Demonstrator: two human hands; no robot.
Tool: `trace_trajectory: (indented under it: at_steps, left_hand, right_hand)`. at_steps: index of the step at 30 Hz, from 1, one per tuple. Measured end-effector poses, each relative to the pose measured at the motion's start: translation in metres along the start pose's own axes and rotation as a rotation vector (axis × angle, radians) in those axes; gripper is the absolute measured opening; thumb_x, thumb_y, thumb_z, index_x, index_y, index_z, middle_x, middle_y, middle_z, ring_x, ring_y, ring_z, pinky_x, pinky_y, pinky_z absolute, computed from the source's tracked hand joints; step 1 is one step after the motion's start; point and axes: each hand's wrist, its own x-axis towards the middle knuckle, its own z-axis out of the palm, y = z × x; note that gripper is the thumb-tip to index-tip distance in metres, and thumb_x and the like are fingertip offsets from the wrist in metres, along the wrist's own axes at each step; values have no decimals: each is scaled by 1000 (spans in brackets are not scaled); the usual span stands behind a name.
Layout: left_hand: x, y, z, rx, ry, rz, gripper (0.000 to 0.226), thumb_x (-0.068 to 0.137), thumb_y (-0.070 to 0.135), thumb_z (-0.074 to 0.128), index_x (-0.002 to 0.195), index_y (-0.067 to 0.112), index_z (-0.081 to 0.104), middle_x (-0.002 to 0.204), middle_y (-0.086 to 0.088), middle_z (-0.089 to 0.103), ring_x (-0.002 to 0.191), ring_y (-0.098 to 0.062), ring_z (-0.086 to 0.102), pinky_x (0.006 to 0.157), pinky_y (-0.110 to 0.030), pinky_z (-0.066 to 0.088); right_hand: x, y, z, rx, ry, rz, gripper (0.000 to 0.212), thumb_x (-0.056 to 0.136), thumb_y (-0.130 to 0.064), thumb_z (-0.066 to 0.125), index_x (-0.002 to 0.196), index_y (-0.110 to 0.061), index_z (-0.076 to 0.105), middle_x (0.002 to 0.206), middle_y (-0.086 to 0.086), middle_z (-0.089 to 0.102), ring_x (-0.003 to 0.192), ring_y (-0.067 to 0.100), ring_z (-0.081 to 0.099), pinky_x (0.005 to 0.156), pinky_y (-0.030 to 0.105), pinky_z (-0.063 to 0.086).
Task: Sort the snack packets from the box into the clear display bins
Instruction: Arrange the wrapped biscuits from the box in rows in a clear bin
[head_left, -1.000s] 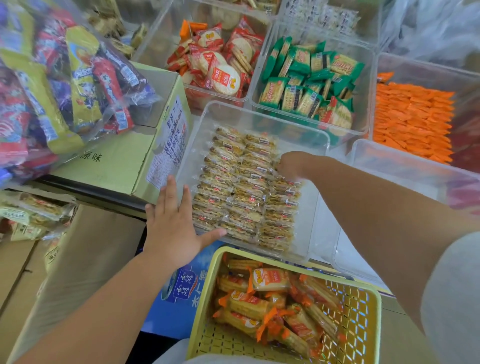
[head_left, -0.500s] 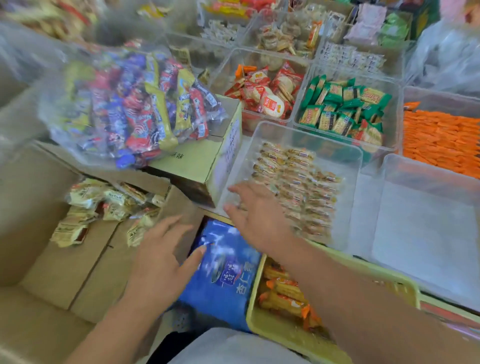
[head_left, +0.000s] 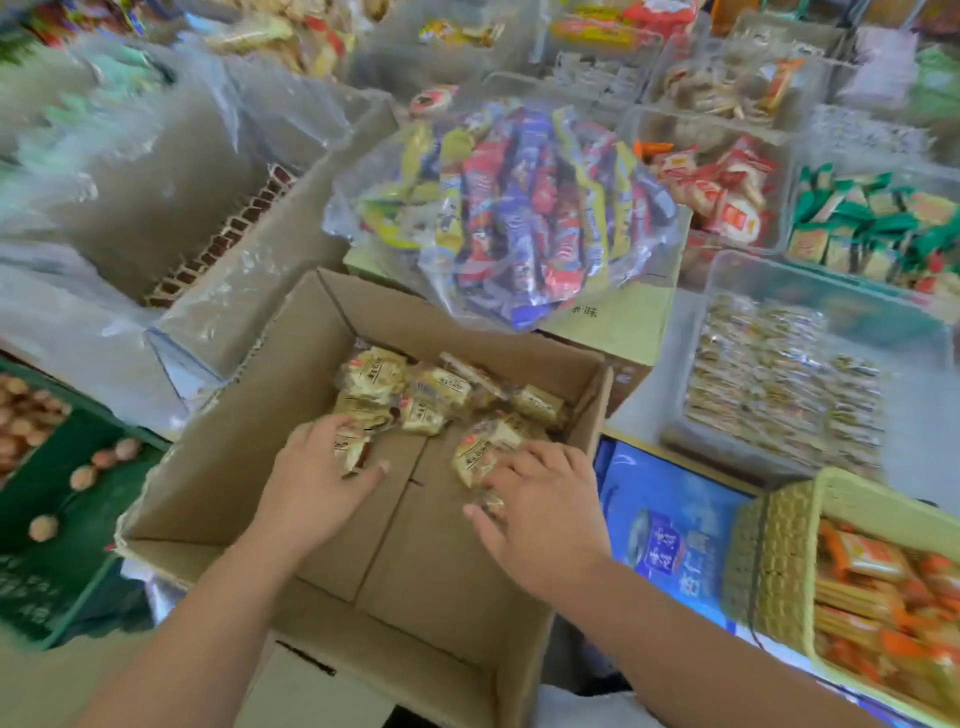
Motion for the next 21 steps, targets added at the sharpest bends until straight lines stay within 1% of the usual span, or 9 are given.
trace_trajectory:
  at_steps: [3, 5, 6, 10, 13, 16, 19, 20, 21]
  left_hand:
    - [56, -17, -3, -90, -66, -101, 79, 84, 50, 77, 148, 16, 46, 142, -11, 55, 127, -31, 55, 93, -34, 43]
    - [89, -22, 5, -223, -81, -207, 86, 86, 55, 72, 151, 9, 41, 144, -15, 55, 121, -33, 57, 84, -31, 44]
    - [103, -23, 10, -295, -74, -279, 89, 88, 60, 68, 152, 5, 39, 146, -17, 54, 120, -34, 57, 83, -32, 45]
    - [144, -26, 29, -410, -58, -492, 100, 83, 79, 50, 147, 2, 47, 143, -19, 56, 128, -42, 54, 107, -47, 44]
    - [154, -26, 42, -370, -88, -557, 109, 71, 90, 43, 140, 7, 56, 134, -17, 62, 123, -42, 56, 107, -52, 45]
    - [159, -28, 51, -343, -107, -581, 112, 61, 92, 52, 138, 11, 56, 129, -15, 64, 118, -42, 58, 103, -52, 47]
    - [164, -25, 51, -554, -113, -644, 109, 51, 77, 72, 137, 12, 56, 114, -9, 64, 98, -37, 61, 89, -47, 48]
    - [166, -24, 49, -620, -120, -659, 108, 49, 72, 76, 137, 12, 55, 114, -8, 64, 92, -34, 58, 86, -46, 46]
    - [167, -24, 49, -665, -133, -666, 108, 48, 69, 78, 136, 11, 55, 119, -10, 65, 92, -33, 57, 86, -47, 43]
  right_hand:
    - [0, -3, 6, -65, 48, 59, 49, 91, -64, 40, 95, -30, 75, 100, -10, 71, 110, 22, 60, 97, 44, 45]
    - [0, -4, 9, -103, 39, 93, 51, 92, -66, 38, 94, -30, 75, 98, -11, 71, 108, 21, 60, 98, 41, 43]
    - [1, -4, 10, -117, 39, 105, 51, 92, -67, 39, 94, -31, 75, 98, -12, 70, 107, 20, 60, 98, 40, 42]
    - [2, -5, 11, -121, 57, 134, 44, 90, -68, 47, 93, -33, 74, 94, -15, 69, 103, 17, 60, 95, 38, 42]
    - [3, -6, 10, -142, 35, 154, 49, 90, -71, 41, 94, -34, 74, 94, -16, 69, 102, 16, 59, 96, 37, 40]
    - [3, -7, 11, -157, 8, 168, 52, 91, -72, 38, 97, -34, 74, 96, -15, 69, 104, 15, 57, 99, 36, 37]
    - [3, -8, 10, -151, 28, 178, 49, 91, -70, 42, 97, -34, 75, 91, -16, 68, 100, 15, 58, 97, 35, 37]
    - [4, -9, 11, -147, 41, 178, 47, 91, -69, 45, 96, -34, 75, 90, -16, 68, 99, 15, 59, 96, 34, 38]
    - [4, -10, 11, -145, 51, 177, 46, 90, -69, 46, 96, -34, 76, 89, -16, 69, 98, 15, 59, 96, 34, 37]
